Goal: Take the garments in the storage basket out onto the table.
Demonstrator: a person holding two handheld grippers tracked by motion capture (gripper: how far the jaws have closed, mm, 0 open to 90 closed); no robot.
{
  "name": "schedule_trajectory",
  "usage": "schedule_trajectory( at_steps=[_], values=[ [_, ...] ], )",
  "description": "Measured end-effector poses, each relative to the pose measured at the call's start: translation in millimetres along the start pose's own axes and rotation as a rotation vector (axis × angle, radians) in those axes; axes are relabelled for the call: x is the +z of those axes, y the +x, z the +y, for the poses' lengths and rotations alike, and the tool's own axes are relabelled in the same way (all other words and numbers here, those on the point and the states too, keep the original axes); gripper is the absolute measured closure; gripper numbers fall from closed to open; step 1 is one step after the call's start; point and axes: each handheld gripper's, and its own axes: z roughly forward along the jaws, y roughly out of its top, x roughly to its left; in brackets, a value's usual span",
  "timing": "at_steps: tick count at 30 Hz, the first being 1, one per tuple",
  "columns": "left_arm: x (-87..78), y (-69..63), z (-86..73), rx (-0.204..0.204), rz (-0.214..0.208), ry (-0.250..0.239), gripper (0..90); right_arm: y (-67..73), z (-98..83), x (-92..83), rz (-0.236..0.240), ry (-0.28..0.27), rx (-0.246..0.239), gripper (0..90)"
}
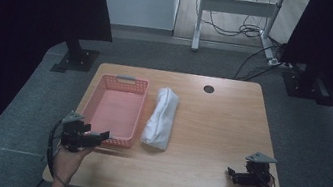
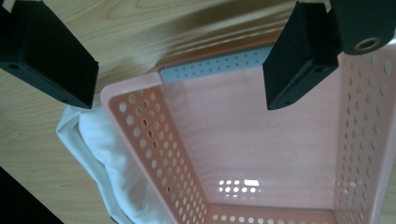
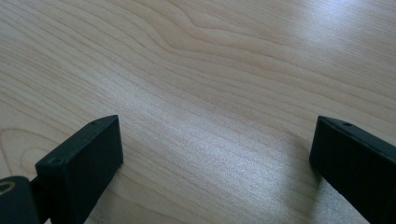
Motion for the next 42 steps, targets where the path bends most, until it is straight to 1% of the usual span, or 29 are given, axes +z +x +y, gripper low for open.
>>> schedule_trajectory(
  at_steps=[12, 17, 24, 28, 34, 37, 42],
  values=[
    [3.0, 9.4, -15.5, -0.031, 0.000, 0.014, 9.2, 0.1, 0.0, 0.0, -0.001, 0.000, 0.001, 2.2],
    [4.3, 13.2, -21.8, -0.054, -0.022, 0.009, 8.6, 0.1, 0.0, 0.0, -0.001, 0.000, 0.001, 2.2],
    [6.1, 17.3, -30.4, -0.068, -0.024, 0.006, 8.6, 0.1, 0.0, 0.0, -0.001, 0.000, 0.001, 2.2],
    [5.5, 19.7, -35.3, -0.072, -0.026, -0.004, 8.6, 0.1, 0.0, 0.0, -0.001, 0.000, 0.001, 2.2],
    [5.6, 21.7, -43.3, -0.082, -0.022, -0.001, 8.6, 0.1, 0.0, 0.0, -0.001, 0.000, 0.001, 2.2],
    [6.7, 22.2, -47.8, -0.082, -0.018, 0.007, 8.6, 0.1, 0.0, 0.0, -0.001, 0.000, 0.001, 2.2],
    [9.5, 23.4, -55.1, -0.084, -0.028, 0.006, 8.6, 0.1, 0.0, 0.0, -0.001, 0.000, 0.001, 2.2]
  ],
)
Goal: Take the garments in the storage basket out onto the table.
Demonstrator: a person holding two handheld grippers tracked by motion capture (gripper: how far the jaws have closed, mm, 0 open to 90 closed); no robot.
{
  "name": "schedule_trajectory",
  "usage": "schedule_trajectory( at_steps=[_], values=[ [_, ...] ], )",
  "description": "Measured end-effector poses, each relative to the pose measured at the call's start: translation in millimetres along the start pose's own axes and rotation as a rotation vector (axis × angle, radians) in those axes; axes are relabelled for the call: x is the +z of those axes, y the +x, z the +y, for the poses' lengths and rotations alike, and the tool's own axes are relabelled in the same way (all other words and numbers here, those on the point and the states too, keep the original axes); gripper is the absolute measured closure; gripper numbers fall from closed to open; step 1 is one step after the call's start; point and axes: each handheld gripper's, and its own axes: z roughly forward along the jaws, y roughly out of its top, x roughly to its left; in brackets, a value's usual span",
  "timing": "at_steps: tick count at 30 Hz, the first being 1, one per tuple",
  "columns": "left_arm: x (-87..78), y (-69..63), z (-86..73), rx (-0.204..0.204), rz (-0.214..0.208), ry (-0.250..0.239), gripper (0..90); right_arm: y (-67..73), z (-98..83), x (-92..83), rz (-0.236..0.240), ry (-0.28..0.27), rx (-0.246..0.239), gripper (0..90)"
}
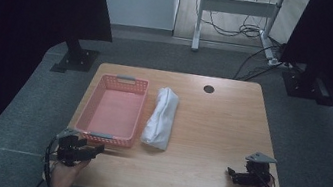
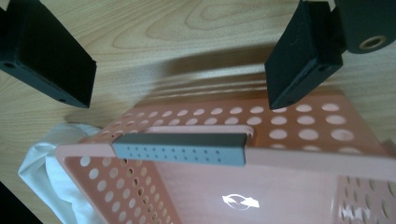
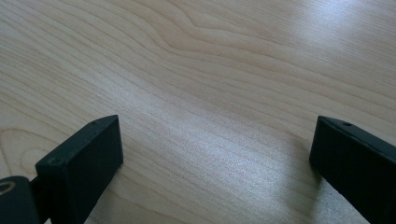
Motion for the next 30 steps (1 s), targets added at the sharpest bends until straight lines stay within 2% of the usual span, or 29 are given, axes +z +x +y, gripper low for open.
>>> schedule_trajectory(
  at_steps=[6, 15, 24, 30],
  values=[
    [3.2, -0.5, -7.3, 0.011, 0.003, 0.003, 8.6, 0.0, 0.0, 0.0, 0.000, 0.000, 0.000, 2.2],
    [8.7, -4.7, -16.6, 0.041, 0.034, 0.004, 8.6, 0.0, 0.0, 0.0, 0.000, 0.000, 0.000, 2.2],
    [17.4, -11.7, -25.9, 0.107, 0.085, 0.032, 8.6, 0.0, 0.0, 0.0, 0.000, 0.000, 0.000, 2.2],
    [20.9, -14.1, -30.9, 0.122, 0.104, 0.045, 8.6, 0.0, 0.0, 0.0, 0.000, 0.000, 0.000, 2.2]
  ],
)
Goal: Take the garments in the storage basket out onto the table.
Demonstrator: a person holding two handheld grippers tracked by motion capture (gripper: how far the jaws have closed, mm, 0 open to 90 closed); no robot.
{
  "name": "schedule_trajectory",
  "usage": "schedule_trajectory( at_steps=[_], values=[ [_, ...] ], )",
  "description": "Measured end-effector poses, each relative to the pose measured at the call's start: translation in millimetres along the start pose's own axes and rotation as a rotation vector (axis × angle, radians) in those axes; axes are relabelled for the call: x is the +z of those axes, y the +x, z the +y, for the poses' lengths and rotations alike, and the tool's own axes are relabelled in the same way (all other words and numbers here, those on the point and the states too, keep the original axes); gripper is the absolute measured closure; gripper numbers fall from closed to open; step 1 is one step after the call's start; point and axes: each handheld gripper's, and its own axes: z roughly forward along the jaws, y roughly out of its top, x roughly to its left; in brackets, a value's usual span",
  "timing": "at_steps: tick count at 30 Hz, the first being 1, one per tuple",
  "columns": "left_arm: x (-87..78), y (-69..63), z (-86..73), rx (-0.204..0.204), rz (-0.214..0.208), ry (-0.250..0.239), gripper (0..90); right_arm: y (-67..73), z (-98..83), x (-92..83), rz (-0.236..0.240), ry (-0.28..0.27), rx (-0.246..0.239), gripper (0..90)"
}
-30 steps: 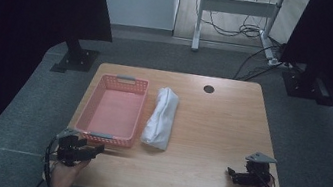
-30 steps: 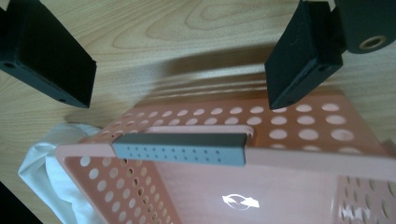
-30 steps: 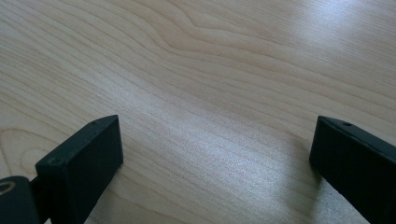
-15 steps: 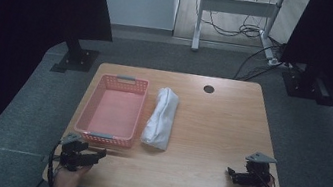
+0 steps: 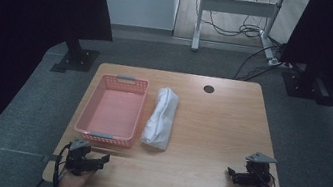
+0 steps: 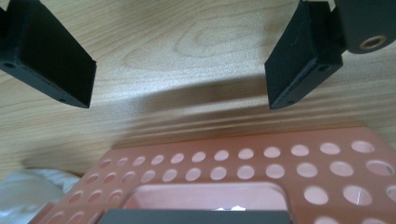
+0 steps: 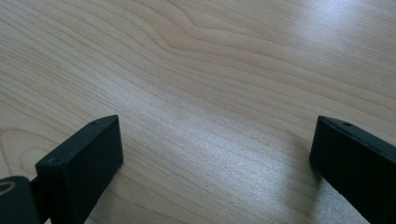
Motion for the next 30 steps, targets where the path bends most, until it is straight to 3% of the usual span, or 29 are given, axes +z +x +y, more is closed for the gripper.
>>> schedule_trajectory(
  at_steps=[15, 30],
  values=[
    [9.2, -6.6, -8.9, 0.043, 0.043, 0.051, 8.4, 0.1, 0.0, 0.0, 0.000, -0.001, 0.001, 2.2],
    [15.9, -17.1, -10.5, 0.139, 0.110, 0.077, 4.6, 0.1, -0.2, 0.0, 0.000, -0.001, 0.001, 2.2]
  ],
)
